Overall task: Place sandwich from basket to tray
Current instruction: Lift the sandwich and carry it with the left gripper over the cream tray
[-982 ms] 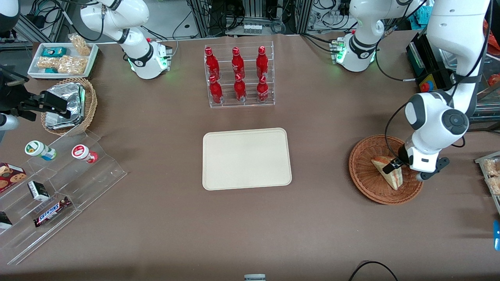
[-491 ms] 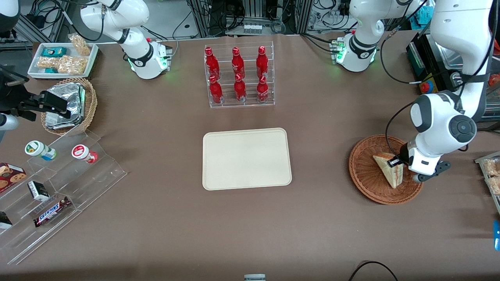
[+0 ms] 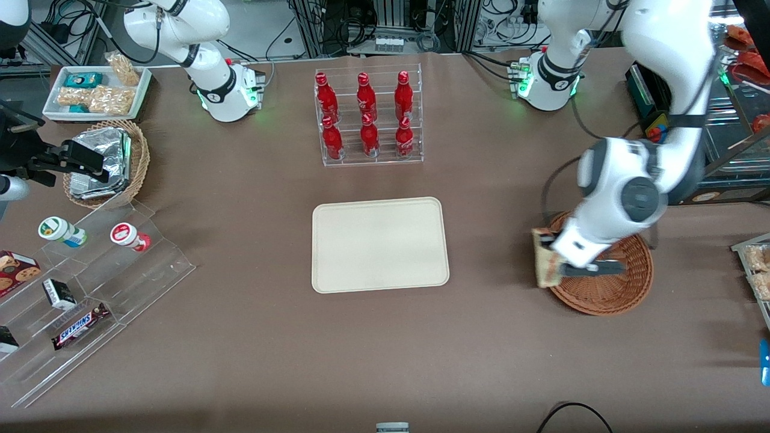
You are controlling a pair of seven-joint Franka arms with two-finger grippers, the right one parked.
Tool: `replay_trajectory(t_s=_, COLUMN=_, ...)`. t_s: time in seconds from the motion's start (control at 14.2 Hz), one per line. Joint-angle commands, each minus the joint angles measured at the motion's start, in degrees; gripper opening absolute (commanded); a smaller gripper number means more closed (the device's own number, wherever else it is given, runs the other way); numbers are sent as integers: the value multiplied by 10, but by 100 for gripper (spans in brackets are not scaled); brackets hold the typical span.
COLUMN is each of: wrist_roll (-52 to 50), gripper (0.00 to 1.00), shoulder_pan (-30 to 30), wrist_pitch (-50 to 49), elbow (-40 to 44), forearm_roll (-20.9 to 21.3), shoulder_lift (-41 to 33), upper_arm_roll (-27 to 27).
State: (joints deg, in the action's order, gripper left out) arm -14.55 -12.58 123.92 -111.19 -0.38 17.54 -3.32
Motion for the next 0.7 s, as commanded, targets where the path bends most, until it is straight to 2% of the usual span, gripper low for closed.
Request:
replay_trajectory(t_s=0.0, wrist_roll=-62, gripper=0, shoulder_pan=-85, wrist_pitch=-17, elbow=59, forearm_roll=-3, shoulder_lift=45, upper_arm_roll=8)
replay_trajectory(t_s=0.35, wrist_roll=-246, gripper=0, shoulder_pan=-204, wrist_pitch=-16, elbow=173, forearm_roll=-4, shoulder_lift=132, upper_arm_roll=8)
replay_trajectory(t_s=0.63, wrist_roll=-330, gripper=0, shoulder_pan=-275, wrist_pitch=-16, elbow=242, forearm_roll=-4, shoulder_lift=185, upper_arm_roll=8)
